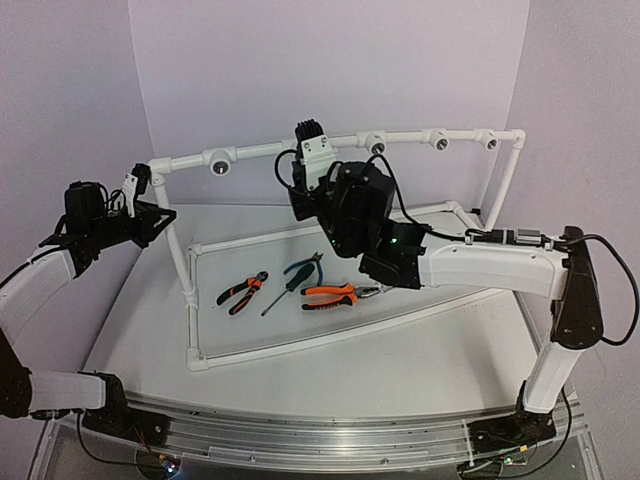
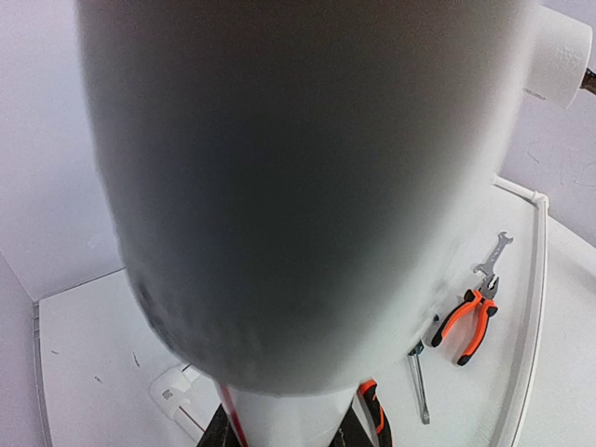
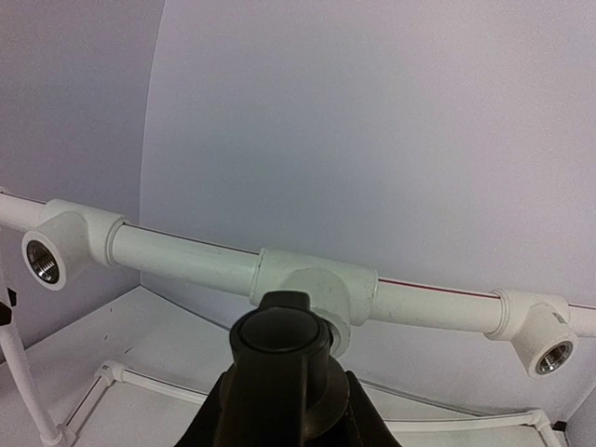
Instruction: Install the water faucets
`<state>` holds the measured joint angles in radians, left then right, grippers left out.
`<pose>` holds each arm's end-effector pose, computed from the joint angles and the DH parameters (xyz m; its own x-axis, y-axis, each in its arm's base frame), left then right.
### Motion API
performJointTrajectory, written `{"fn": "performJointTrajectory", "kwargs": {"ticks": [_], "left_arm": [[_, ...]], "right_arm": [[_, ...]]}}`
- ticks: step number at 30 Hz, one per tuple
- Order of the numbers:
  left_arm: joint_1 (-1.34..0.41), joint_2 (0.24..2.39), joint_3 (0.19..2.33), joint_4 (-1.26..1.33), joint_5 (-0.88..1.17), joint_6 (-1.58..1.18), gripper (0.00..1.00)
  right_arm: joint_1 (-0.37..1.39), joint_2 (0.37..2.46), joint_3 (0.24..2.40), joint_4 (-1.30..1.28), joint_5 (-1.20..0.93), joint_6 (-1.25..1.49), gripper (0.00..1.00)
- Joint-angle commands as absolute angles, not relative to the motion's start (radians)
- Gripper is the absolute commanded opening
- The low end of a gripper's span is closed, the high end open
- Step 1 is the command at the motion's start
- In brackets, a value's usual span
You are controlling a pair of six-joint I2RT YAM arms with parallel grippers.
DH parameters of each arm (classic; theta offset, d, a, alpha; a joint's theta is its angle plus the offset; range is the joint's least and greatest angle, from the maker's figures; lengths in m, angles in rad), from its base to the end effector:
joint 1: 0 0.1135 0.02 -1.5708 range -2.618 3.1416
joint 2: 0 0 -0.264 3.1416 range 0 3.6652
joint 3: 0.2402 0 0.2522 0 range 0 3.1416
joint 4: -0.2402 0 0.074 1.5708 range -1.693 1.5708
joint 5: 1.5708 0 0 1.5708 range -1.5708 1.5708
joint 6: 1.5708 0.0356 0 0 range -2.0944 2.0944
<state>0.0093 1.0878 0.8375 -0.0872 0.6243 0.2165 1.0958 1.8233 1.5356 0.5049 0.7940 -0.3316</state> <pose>0.2468 -0.0185 0.3107 -0.2065 0.1724 -0.9631 0.6024 0.7981 0.0137 0.2213 0.3748 0.3785 0.1925 -0.1248 -0.9733 -0.2562 0.9511 -0.1726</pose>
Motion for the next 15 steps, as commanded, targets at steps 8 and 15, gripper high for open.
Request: {"fn": "performJointTrajectory", "kwargs": {"ticks": [8, 15], "left_arm": [[0.003, 1.130, 0.839, -0.274, 0.568, 0.229, 0.00], [0.003, 1.133, 0.844, -0.275, 0.569, 0.233, 0.00]], "right_arm": [[1.102, 1.792, 1.521, 0.416, 0.936, -0.287, 0.58], [1.144, 1.738, 1.482, 0.407, 0.921, -0.301, 0.65]]}}
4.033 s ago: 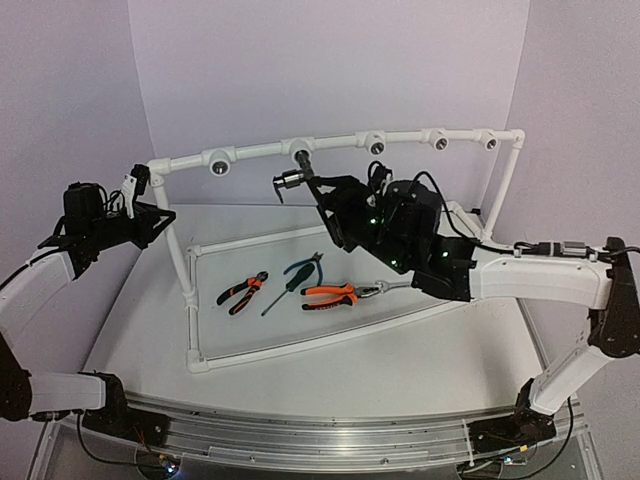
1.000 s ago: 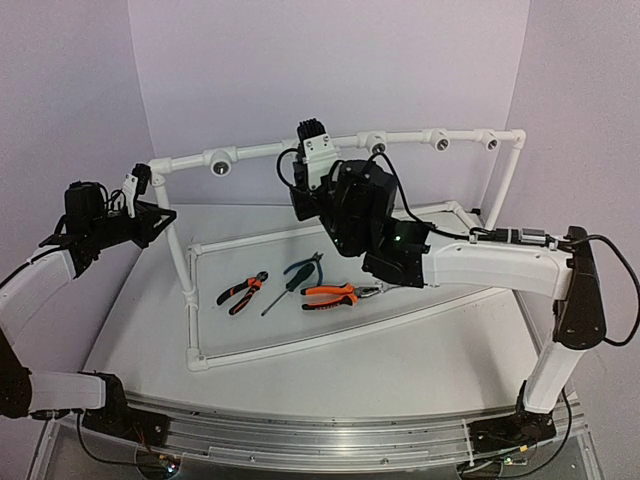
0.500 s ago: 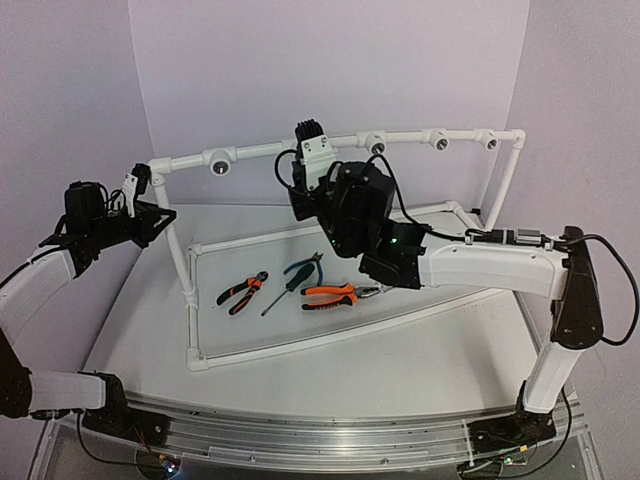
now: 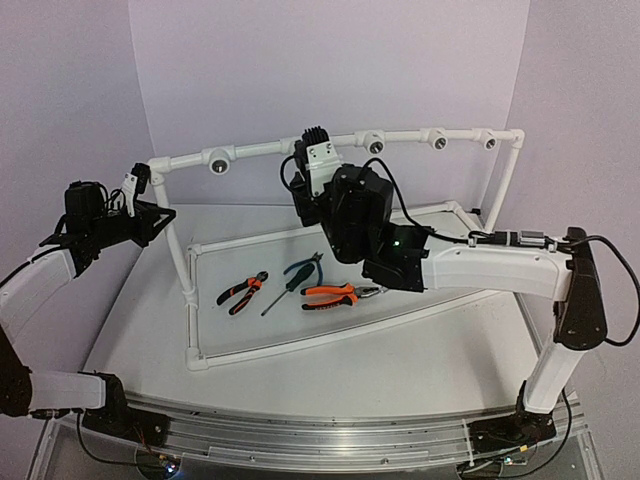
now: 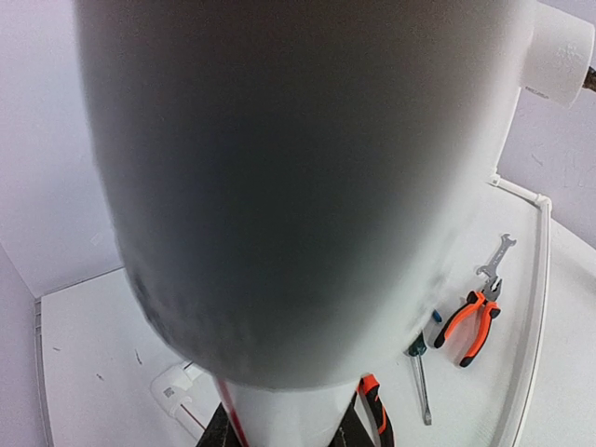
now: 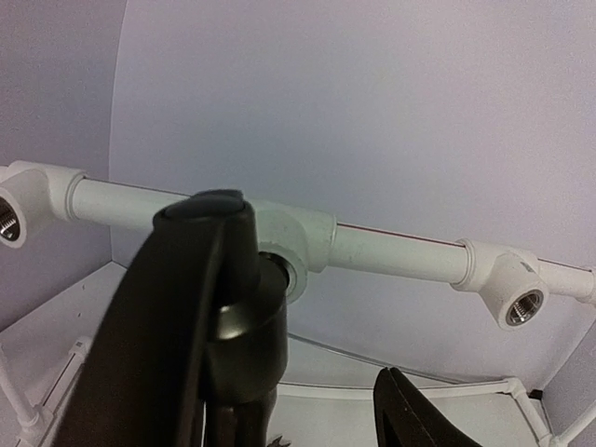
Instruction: Install the water faucets
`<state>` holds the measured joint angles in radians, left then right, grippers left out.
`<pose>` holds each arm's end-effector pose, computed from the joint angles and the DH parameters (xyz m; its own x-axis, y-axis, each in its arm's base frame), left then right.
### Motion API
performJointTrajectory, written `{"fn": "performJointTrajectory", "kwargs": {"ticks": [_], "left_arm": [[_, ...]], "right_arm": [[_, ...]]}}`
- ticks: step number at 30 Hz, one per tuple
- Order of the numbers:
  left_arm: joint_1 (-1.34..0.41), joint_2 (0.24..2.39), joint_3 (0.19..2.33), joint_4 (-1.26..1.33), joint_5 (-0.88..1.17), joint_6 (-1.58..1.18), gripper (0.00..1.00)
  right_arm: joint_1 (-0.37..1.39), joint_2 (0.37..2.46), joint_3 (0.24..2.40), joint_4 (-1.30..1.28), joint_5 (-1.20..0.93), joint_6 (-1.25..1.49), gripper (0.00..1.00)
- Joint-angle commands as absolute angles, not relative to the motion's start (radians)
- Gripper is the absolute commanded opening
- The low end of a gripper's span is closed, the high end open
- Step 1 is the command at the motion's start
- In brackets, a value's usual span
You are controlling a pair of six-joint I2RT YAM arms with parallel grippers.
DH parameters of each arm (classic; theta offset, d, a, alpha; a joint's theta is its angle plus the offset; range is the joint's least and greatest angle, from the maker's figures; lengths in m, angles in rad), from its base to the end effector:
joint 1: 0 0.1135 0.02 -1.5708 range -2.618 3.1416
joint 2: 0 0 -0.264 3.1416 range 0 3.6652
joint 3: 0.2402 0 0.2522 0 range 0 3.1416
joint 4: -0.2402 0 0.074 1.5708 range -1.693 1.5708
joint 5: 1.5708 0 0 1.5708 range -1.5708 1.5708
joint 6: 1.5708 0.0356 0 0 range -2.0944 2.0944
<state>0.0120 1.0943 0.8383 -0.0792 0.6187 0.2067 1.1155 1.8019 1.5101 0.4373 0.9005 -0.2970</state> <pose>0.2486 -0.0177 0.3102 -0.2115 0.1647 -0.9634 0.5940 0.8045 0.0071 0.2130 0.3716 0.3714 0.1245 -0.1592 -0.9794 -0.1888 0.9652 -0.1809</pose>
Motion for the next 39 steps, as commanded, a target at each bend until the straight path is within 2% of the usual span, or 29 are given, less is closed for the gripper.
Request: {"fn": "performJointTrajectory", "kwargs": {"ticks": [1, 5, 7, 11, 16, 21, 24, 28, 32, 39], "left_arm": [[0.003, 1.134, 0.845, -0.274, 0.569, 0.233, 0.00], [0.004, 1.137, 0.851, -0.276, 0.567, 0.233, 0.00], [0.003, 1.138, 0.853, -0.276, 0.566, 0.232, 0.00], [0.003, 1.142, 0.855, -0.278, 0.563, 0.225, 0.00], [0.003, 1.140, 0.863, -0.289, 0.569, 0.223, 0.00], [0.003, 1.143, 0.868, -0.294, 0.570, 0.226, 0.00], [0.003, 1.142, 0.871, -0.291, 0.573, 0.222, 0.00], [0.003, 1.137, 0.871, -0.291, 0.572, 0.224, 0.00], [0.003, 1.136, 0.873, -0.288, 0.571, 0.223, 0.00], [0.003, 1.130, 0.872, -0.289, 0.569, 0.226, 0.00]], "right_arm": [[1.154, 1.728, 1.472, 0.400, 0.911, -0.303, 0.66], [1.172, 1.640, 1.378, 0.340, 0.820, -0.190, 0.78], [1.173, 1.599, 1.329, 0.319, 0.790, -0.131, 0.80], [1.174, 1.532, 1.275, 0.271, 0.752, -0.094, 0.78], [1.162, 1.476, 1.242, 0.254, 0.730, -0.064, 0.70], [1.160, 1.545, 1.337, 0.249, 0.709, -0.157, 0.74], [1.160, 1.607, 1.378, 0.335, 0.720, -0.228, 0.80], [1.157, 1.691, 1.446, 0.447, 0.746, -0.265, 0.80], [1.153, 1.780, 1.549, 0.502, 0.806, -0.329, 0.74], [1.132, 1.857, 1.610, 0.601, 0.897, -0.353, 0.55]]}}
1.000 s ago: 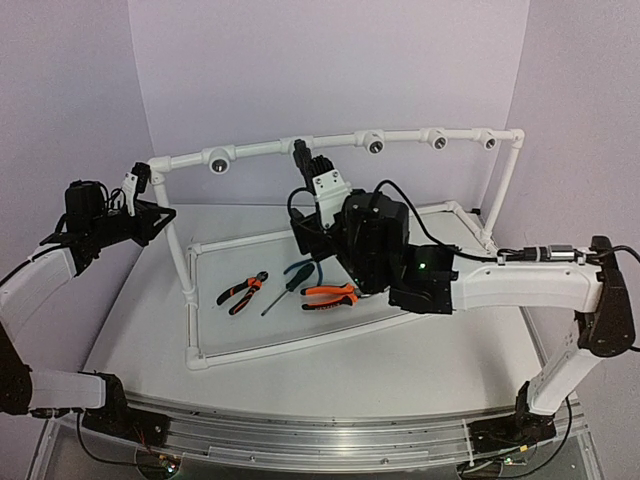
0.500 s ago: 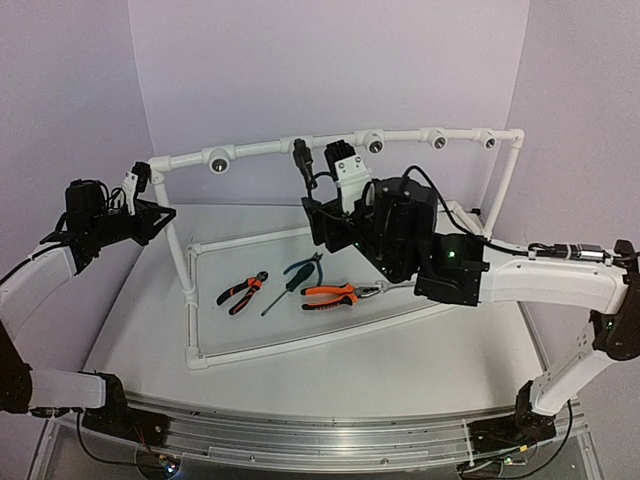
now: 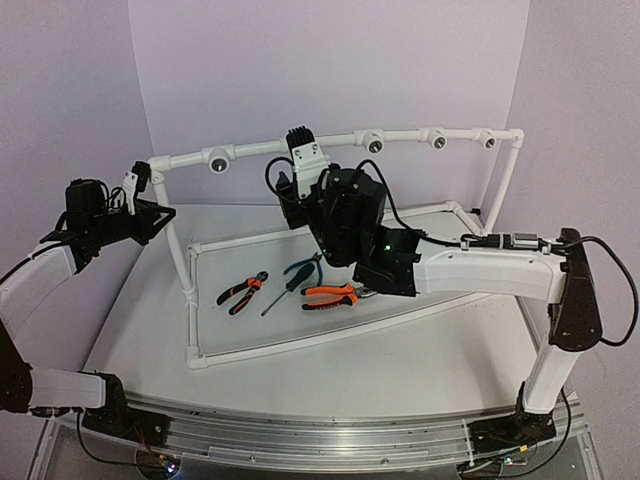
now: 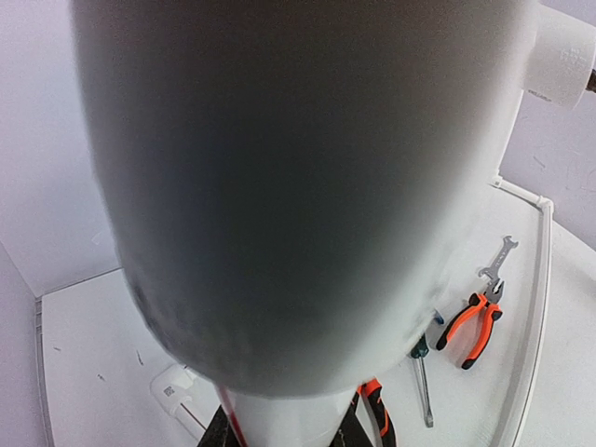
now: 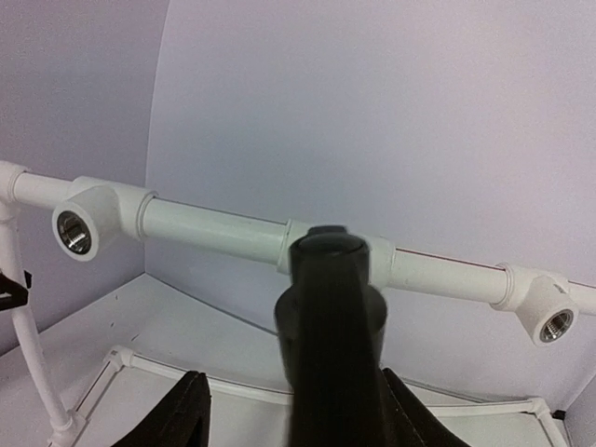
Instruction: Install the water faucets
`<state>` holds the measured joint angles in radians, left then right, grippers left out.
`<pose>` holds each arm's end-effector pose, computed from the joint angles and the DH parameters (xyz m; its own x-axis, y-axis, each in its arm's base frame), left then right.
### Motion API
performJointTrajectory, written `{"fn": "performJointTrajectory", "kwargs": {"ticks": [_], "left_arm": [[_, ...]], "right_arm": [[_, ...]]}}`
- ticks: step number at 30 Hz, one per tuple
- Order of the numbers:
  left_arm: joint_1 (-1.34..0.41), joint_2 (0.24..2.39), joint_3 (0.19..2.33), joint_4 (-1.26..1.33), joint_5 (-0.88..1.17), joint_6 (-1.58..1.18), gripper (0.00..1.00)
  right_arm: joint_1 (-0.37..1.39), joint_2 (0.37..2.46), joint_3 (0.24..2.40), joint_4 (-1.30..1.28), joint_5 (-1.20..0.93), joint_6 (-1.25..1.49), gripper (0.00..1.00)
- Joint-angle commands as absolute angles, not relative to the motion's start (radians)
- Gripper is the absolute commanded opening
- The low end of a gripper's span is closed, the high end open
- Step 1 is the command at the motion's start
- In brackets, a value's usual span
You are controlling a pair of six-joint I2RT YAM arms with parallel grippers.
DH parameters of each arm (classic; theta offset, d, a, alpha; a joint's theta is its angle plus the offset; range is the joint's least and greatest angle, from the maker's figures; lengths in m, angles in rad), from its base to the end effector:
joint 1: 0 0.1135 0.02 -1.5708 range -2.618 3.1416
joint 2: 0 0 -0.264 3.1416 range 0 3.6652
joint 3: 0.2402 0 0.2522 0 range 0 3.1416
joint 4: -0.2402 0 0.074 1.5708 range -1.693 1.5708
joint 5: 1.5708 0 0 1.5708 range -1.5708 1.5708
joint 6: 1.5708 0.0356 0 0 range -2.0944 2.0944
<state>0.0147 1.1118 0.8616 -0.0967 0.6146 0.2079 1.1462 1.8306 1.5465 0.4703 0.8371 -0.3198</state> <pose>0.2524 -0.0168 0.3126 -0.2232 0.1654 -0.9606 0.5890 0.8081 0.0023 0.2037 0.3863 0.3757 0.1697 -0.1357 -0.9761 -0.2698 0.9462 -0.1784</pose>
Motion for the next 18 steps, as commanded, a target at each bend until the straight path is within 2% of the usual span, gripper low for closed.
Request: {"fn": "performJointTrajectory", "kwargs": {"ticks": [1, 7, 12, 18], "left_arm": [[0.003, 1.130, 0.872, -0.290, 0.570, 0.226, 0.00], [0.003, 1.129, 0.873, -0.287, 0.571, 0.226, 0.00], [0.004, 1.130, 0.872, -0.285, 0.571, 0.228, 0.00], [0.003, 1.130, 0.871, -0.279, 0.574, 0.225, 0.00]], "right_arm": [[1.130, 1.866, 1.619, 0.604, 0.899, -0.356, 0.52], [1.120, 1.912, 1.668, 0.621, 0.958, -0.382, 0.37], [1.112, 1.897, 1.628, 0.640, 0.996, -0.315, 0.14], [1.111, 1.896, 1.616, 0.642, 1.038, -0.199, 0.02]]}}
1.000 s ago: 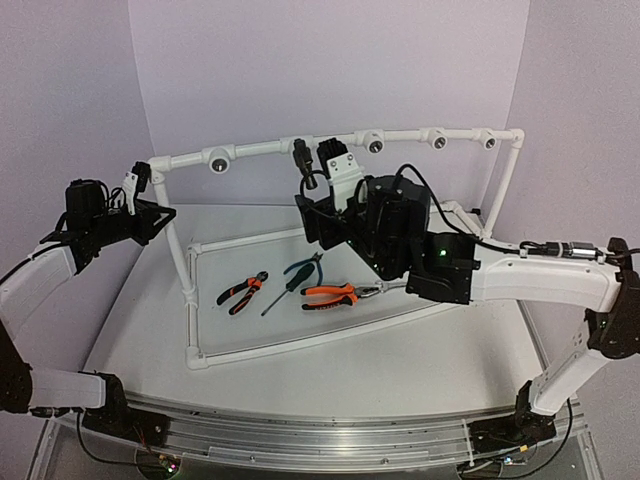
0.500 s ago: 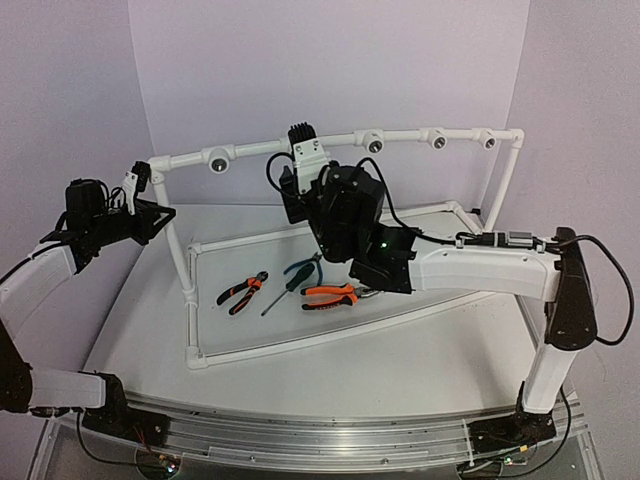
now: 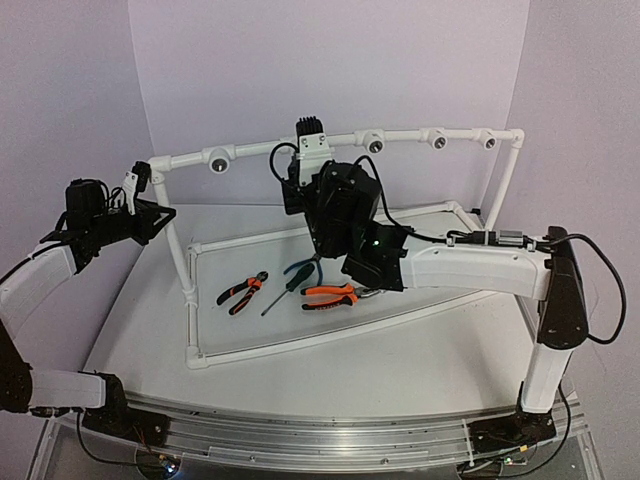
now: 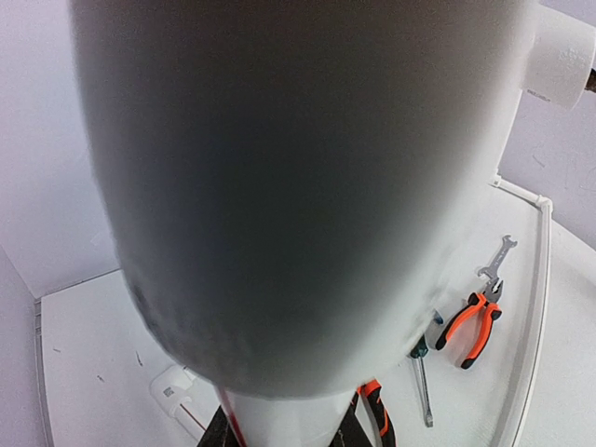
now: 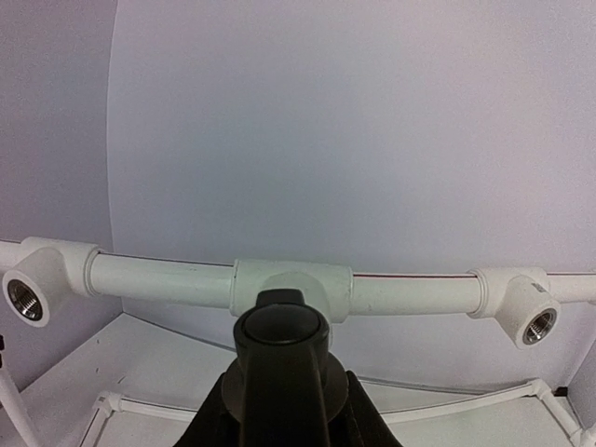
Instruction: Install the water faucets
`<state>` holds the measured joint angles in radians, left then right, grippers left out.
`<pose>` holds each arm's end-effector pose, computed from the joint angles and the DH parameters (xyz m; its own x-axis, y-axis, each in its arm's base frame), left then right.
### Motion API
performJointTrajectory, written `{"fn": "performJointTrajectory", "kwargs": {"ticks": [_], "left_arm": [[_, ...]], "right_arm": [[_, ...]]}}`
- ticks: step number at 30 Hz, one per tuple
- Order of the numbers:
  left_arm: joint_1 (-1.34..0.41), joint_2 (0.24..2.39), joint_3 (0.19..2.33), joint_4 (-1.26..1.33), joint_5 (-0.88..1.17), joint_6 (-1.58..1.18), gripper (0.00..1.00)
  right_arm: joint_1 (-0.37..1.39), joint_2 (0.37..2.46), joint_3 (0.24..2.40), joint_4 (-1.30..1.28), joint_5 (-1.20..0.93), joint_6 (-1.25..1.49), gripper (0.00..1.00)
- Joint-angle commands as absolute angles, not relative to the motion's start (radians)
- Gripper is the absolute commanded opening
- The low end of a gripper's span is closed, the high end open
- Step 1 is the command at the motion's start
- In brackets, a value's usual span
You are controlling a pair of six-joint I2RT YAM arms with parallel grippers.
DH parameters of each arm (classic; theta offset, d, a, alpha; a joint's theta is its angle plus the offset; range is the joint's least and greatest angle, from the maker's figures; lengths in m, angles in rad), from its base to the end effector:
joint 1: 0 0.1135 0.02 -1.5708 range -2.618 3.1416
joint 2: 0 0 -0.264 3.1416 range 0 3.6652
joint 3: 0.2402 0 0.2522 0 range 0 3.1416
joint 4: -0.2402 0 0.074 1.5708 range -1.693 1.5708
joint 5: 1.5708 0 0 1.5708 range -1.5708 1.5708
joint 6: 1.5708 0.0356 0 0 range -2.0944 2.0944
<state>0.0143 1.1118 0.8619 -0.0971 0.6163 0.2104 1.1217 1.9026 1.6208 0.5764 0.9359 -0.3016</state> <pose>0.2524 -0.0170 0.3127 -0.2215 0.1673 -0.9607 0.5911 0.8066 0.0042 0.2208 0.3920 0.3802 0.1797 -0.0329 -0.9832 -0.1533 0.9863 -0.0610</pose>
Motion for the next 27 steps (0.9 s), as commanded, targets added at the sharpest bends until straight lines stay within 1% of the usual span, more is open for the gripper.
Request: {"fn": "performJointTrajectory", "kwargs": {"ticks": [1, 4, 6, 14, 19, 20, 21, 24, 25, 27], "left_arm": [[0.003, 1.129, 0.870, -0.279, 0.574, 0.223, 0.00], [0.003, 1.128, 0.871, -0.278, 0.574, 0.223, 0.00], [0.003, 1.129, 0.871, -0.277, 0.575, 0.223, 0.00], [0.003, 1.128, 0.872, -0.273, 0.571, 0.231, 0.00], [0.003, 1.131, 0.874, -0.273, 0.571, 0.232, 0.00], [0.003, 1.131, 0.875, -0.273, 0.572, 0.232, 0.00], [0.003, 1.132, 0.875, -0.273, 0.573, 0.232, 0.00], [0.003, 1.133, 0.875, -0.274, 0.573, 0.233, 0.00], [0.003, 1.133, 0.876, -0.275, 0.573, 0.233, 0.00], [0.004, 1.134, 0.878, -0.276, 0.572, 0.232, 0.00]], "right_arm": [[1.111, 1.897, 1.614, 0.643, 1.063, -0.162, 0.00], [1.111, 1.901, 1.608, 0.643, 1.096, -0.082, 0.00], [1.112, 1.911, 1.618, 0.642, 1.092, -0.083, 0.00], [1.128, 1.966, 1.703, 0.642, 1.085, -0.324, 0.00], [1.130, 1.961, 1.695, 0.660, 1.087, -0.368, 0.01], [1.129, 1.959, 1.693, 0.662, 1.083, -0.373, 0.03], [1.130, 1.958, 1.693, 0.664, 1.081, -0.377, 0.09], [1.130, 1.952, 1.691, 0.674, 1.075, -0.387, 0.32], [1.130, 1.948, 1.690, 0.675, 1.069, -0.389, 0.42], [1.132, 1.936, 1.687, 0.675, 1.050, -0.392, 0.52]]}}
